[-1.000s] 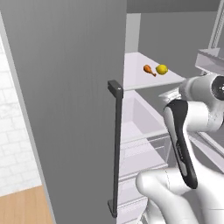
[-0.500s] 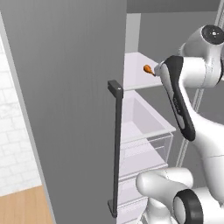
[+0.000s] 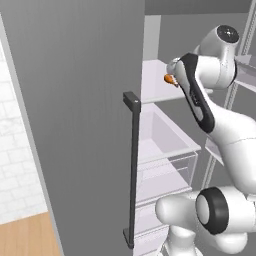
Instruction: Place one lemon and one chicken drumstick in each tupperware on the nearby counter, to pack two identical lunches.
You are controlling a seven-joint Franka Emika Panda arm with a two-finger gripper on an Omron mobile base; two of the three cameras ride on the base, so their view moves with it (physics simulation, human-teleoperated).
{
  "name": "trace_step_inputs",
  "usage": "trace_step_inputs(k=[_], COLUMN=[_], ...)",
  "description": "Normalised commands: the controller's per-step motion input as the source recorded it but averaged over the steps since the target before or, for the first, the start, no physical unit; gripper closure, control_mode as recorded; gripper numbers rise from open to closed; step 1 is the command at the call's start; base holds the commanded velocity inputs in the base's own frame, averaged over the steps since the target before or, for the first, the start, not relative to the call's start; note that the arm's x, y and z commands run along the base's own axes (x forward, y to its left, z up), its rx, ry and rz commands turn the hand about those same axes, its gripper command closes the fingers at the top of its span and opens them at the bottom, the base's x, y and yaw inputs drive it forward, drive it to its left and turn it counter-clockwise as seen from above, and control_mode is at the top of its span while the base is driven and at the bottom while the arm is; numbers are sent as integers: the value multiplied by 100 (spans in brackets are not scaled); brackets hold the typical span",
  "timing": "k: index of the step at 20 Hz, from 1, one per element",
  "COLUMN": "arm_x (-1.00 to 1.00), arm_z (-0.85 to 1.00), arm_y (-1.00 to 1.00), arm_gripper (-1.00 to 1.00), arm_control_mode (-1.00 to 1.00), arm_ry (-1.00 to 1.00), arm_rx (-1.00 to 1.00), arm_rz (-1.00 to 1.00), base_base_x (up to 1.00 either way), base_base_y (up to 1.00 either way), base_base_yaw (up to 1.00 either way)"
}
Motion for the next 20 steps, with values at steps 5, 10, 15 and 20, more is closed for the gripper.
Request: trace_step_inputs(k=[5, 10, 15, 20], arm_x=[98, 97, 74, 73], arm_z=[-27, -17, -13, -33], arm_y=[14, -17, -23, -2], arm_gripper=[-100, -100, -100, -100], arm_control_mode=[-100, -100, -100, -100], arm_ry=[2, 8, 14, 5], arm_rx=[0, 0, 0, 0], arm_rz=[-8, 0, 0, 0], base_base_x=[0, 0, 0, 0], base_base_y=[0, 0, 0, 0], base_base_yaw=[0, 0, 0, 0])
